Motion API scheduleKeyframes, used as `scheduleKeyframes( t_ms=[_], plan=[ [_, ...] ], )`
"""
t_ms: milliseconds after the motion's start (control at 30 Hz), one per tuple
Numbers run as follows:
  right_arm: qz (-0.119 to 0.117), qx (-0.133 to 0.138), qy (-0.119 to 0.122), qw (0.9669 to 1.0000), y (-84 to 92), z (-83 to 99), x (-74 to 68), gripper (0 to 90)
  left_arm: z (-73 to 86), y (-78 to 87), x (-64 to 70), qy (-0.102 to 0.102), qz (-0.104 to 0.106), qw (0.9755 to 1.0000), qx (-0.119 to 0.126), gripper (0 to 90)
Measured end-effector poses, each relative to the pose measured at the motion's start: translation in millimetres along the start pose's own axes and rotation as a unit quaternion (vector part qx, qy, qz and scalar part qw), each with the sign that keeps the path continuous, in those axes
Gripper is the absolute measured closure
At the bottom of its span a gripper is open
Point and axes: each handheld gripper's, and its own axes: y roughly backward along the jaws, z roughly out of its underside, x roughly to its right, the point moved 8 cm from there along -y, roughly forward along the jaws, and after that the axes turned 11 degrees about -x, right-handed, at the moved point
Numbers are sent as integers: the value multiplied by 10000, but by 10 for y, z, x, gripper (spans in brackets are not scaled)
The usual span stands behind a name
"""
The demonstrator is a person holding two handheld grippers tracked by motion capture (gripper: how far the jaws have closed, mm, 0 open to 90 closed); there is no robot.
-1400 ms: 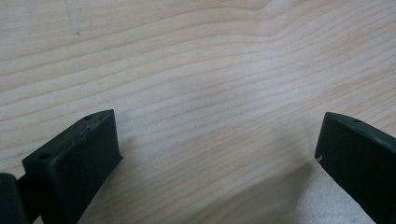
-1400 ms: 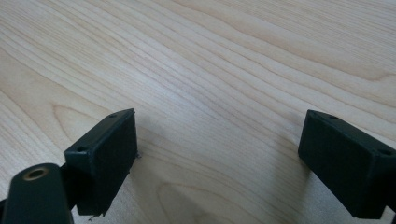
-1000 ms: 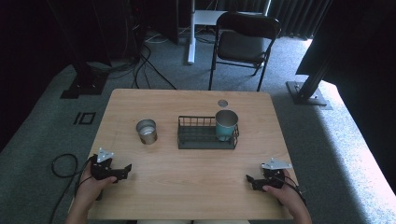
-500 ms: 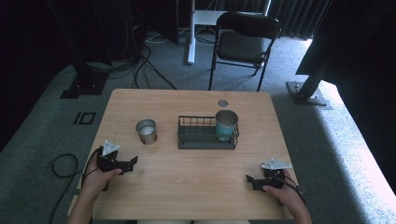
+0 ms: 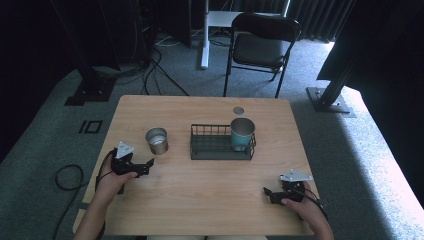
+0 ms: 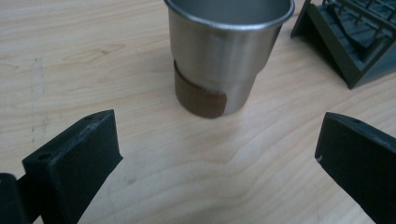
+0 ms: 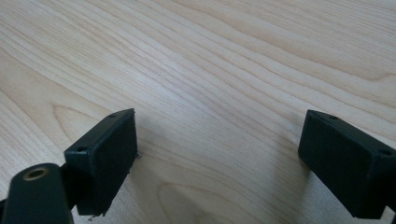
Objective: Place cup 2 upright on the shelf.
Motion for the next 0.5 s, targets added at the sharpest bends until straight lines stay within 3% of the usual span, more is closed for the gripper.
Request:
scheduleKeyframes(
  t_ms=[500],
  plan=[
    [0, 1, 0, 10000, 0, 0, 0, 112, -233, -95, 28, 34, 3, 9997, 240, 5]
  ],
)
